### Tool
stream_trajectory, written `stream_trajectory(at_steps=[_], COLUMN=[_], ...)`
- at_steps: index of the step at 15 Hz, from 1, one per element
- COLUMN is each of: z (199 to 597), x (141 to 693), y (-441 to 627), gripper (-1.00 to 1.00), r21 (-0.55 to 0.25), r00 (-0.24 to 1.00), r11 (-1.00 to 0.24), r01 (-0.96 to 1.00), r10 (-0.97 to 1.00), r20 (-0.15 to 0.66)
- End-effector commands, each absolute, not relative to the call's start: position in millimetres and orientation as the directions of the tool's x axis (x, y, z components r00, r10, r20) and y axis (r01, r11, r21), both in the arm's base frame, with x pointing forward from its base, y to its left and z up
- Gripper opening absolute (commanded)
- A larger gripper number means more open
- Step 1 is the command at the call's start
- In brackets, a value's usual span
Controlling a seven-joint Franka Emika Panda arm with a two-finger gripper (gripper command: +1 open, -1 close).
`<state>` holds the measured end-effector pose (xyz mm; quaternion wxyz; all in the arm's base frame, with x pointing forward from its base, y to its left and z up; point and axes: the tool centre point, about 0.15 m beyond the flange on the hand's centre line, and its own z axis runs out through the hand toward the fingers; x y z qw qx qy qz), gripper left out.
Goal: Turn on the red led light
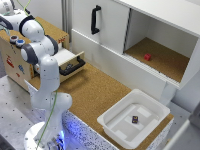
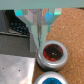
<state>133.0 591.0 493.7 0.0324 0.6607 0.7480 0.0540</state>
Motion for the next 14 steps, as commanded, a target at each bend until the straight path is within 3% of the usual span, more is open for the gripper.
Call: stream_trajectory(at_steps=[1, 9, 12, 14], z=[479, 435, 487, 534], x=[162, 174, 155, 139], y=[630, 630, 625, 612], gripper=[-1.00, -1.00, -1.00, -1.00], r21=[0.066, -0.004, 0.056, 0.111], r00=[-0.096, -0.108, -0.104, -0.112], r11=[0.104, 0.109, 0.107, 0.118], r01=[0.992, 0.994, 0.993, 0.987], r10=[0.989, 0.987, 0.993, 0.992], r20=[-0.108, -0.118, -0.052, -0.058])
